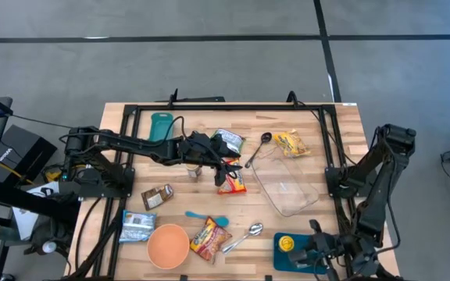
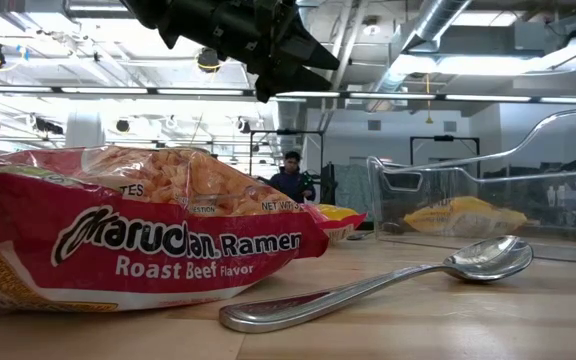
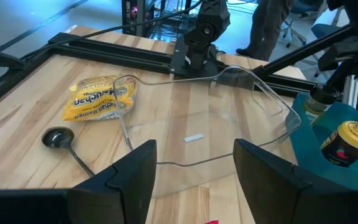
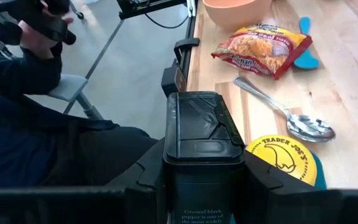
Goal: Pick & Place Food Item
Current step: Put the black spice can into the blue bin
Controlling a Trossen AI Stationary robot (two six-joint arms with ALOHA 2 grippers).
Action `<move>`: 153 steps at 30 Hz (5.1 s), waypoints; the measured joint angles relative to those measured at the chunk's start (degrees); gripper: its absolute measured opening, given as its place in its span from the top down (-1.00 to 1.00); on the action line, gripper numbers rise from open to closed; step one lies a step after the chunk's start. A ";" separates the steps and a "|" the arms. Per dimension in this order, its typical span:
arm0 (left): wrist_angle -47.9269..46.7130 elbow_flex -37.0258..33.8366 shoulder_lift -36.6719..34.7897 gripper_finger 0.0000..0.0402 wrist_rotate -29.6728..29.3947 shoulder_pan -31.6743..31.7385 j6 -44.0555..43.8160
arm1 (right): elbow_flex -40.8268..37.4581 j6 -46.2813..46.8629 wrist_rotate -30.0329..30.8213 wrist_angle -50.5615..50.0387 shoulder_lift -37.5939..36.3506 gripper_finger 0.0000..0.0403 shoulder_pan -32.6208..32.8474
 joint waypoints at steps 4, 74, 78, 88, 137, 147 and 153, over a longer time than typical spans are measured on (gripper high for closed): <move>0.00 0.00 0.00 -0.04 0.02 0.00 0.00 | 0.00 0.08 0.00 2.07 1.85 0.44 0.00; 3.89 0.00 0.02 -0.04 0.00 0.00 0.00 | 5.64 3.58 11.67 -3.07 14.57 0.44 1.25; 3.89 0.00 0.02 -0.04 0.01 -0.02 0.00 | 5.64 3.70 11.53 -3.11 14.57 0.44 1.25; 3.89 0.00 0.02 -0.04 0.01 -0.01 0.00 | 5.62 7.84 11.44 -3.14 19.24 0.44 0.92; 3.89 0.00 0.02 -0.04 0.02 -0.02 0.00 | 5.88 11.96 6.76 -2.41 23.34 0.19 -1.74; 3.89 0.00 0.02 -0.04 0.00 -0.02 0.00 | 5.88 11.94 6.56 -2.44 23.34 0.17 -1.60; 3.89 0.00 0.02 -0.04 0.00 -0.01 0.00 | 5.88 11.93 5.34 -2.62 23.34 0.17 -1.57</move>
